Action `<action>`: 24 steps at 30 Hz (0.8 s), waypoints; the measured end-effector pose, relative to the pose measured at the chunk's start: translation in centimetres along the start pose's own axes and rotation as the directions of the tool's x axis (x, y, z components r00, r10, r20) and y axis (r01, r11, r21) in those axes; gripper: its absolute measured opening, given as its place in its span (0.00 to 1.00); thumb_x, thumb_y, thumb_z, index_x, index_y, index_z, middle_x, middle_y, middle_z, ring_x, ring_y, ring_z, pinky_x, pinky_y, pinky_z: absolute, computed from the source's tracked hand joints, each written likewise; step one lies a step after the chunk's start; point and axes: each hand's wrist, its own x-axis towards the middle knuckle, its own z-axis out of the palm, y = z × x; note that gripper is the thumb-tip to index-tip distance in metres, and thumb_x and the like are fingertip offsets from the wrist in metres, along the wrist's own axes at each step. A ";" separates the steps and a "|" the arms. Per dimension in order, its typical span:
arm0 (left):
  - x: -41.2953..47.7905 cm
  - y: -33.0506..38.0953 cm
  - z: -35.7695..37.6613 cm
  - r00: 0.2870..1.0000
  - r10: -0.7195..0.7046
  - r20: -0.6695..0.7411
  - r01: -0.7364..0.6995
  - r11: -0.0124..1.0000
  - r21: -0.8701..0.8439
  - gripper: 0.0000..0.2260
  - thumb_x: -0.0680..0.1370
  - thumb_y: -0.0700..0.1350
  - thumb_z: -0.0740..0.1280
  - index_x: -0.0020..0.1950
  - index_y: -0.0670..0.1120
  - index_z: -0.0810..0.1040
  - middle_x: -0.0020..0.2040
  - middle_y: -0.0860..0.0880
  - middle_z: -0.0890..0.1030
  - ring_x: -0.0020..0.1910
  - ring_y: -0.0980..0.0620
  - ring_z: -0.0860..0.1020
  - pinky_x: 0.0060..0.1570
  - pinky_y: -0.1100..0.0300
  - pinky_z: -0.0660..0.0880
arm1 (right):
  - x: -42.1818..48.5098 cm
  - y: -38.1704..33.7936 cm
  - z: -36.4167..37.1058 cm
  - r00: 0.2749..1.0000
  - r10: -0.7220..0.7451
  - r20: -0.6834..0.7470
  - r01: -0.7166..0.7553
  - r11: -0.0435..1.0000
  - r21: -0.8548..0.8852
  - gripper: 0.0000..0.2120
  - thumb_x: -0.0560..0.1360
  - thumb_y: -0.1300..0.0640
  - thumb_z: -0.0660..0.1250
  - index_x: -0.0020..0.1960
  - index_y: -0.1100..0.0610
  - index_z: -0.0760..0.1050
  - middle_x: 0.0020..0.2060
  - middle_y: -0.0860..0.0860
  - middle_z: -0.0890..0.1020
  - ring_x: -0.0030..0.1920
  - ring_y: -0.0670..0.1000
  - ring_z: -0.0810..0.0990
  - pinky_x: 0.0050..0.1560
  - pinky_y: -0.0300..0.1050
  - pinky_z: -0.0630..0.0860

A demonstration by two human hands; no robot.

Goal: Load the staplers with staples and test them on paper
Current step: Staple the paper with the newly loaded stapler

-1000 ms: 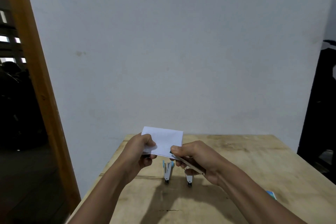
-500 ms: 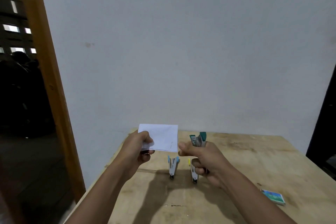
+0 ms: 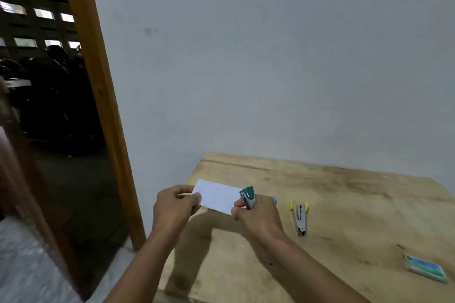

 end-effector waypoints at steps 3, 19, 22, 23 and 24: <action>0.6 -2.2 -0.4 0.999 0.024 -0.031 -0.018 0.983 0.181 0.08 0.72 0.45 0.74 0.50 0.51 0.84 0.39 0.51 0.86 0.39 0.52 0.84 0.47 0.53 0.82 | 0.4 2.1 2.0 0.999 0.023 -0.037 -0.030 0.983 -0.184 0.05 0.66 0.50 0.67 0.37 0.50 0.77 0.33 0.46 0.82 0.38 0.52 0.81 0.44 0.48 0.78; 8.3 -6.2 2.9 0.972 0.235 -0.029 -0.197 0.870 0.451 0.03 0.73 0.43 0.70 0.40 0.50 0.81 0.39 0.53 0.82 0.39 0.58 0.78 0.35 0.69 0.67 | 6.7 2.1 6.2 0.997 -0.072 -0.039 0.035 0.802 -0.596 0.09 0.77 0.51 0.59 0.54 0.50 0.74 0.50 0.50 0.80 0.44 0.55 0.75 0.42 0.45 0.72; 8.7 -6.4 3.2 0.966 0.254 -0.037 -0.207 0.855 0.476 0.04 0.72 0.43 0.69 0.40 0.51 0.82 0.43 0.51 0.81 0.40 0.56 0.78 0.39 0.64 0.69 | 7.1 2.0 6.5 0.998 -0.055 -0.044 0.017 0.792 -0.610 0.09 0.77 0.51 0.60 0.56 0.48 0.73 0.51 0.49 0.80 0.46 0.55 0.77 0.43 0.45 0.72; 8.8 -6.5 3.3 0.964 0.266 -0.031 -0.220 0.853 0.474 0.04 0.72 0.44 0.70 0.41 0.51 0.83 0.45 0.50 0.81 0.41 0.56 0.78 0.41 0.63 0.70 | 7.2 2.1 6.5 0.997 -0.059 -0.043 0.021 0.793 -0.609 0.10 0.77 0.50 0.60 0.56 0.48 0.73 0.50 0.49 0.80 0.47 0.55 0.78 0.43 0.45 0.73; 8.9 -6.5 3.3 0.965 0.261 -0.027 -0.220 0.862 0.456 0.04 0.72 0.44 0.70 0.41 0.51 0.84 0.46 0.50 0.81 0.41 0.56 0.78 0.43 0.63 0.70 | 7.2 2.1 6.4 0.997 -0.060 -0.040 0.023 0.794 -0.608 0.09 0.76 0.50 0.60 0.56 0.47 0.73 0.50 0.49 0.81 0.47 0.55 0.79 0.43 0.45 0.73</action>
